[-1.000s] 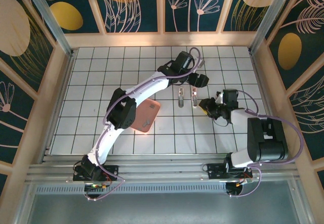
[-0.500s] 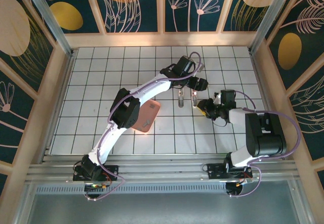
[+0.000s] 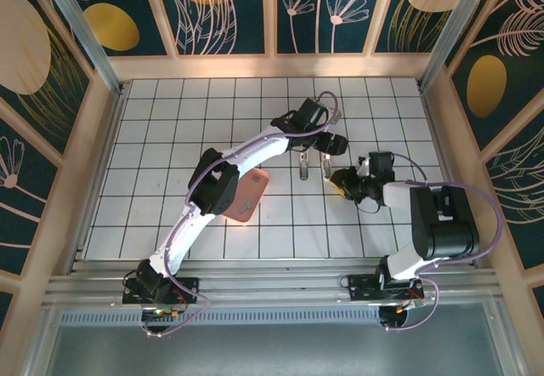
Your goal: Load the staples into the stapler
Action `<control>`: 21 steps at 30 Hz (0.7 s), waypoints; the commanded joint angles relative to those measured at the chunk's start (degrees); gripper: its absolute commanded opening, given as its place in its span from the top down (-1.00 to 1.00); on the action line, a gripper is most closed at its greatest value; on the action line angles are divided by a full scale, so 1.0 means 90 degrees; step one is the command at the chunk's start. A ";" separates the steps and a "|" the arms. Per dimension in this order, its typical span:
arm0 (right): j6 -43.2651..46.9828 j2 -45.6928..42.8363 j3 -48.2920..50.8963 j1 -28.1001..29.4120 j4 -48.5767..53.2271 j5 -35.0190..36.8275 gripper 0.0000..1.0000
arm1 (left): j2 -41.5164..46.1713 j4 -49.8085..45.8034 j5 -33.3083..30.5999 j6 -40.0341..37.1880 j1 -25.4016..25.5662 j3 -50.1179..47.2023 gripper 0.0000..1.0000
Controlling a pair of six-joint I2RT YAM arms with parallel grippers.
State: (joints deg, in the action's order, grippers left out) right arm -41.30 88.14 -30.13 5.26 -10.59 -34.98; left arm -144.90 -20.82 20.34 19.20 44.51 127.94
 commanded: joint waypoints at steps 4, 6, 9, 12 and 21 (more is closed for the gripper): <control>-0.0004 0.0148 -0.0040 0.0043 -0.0133 0.0092 0.35 | -0.0140 0.0004 0.0135 0.0073 -0.0043 0.0181 -0.52; -0.0008 0.0167 -0.0059 0.0044 -0.0142 0.0117 0.35 | -0.0141 0.0018 0.0274 0.0073 -0.0044 0.0169 -0.49; 0.0004 0.0211 -0.0077 0.0043 -0.0160 0.0146 0.35 | -0.0140 0.0018 0.0422 0.0061 -0.0043 0.0169 -0.42; 0.0009 0.0215 -0.0076 0.0041 -0.0151 0.0193 0.36 | -0.0136 0.0037 0.0553 0.0036 -0.0044 0.0172 -0.39; 0.0079 0.0244 -0.0119 0.0048 -0.0090 0.0365 0.37 | -0.0020 0.0082 0.0971 -0.0031 -0.0044 0.0130 -0.24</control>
State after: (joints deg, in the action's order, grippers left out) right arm -41.28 89.17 -30.20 5.37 -10.79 -34.11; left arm -144.94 -20.36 25.91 19.35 44.14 128.07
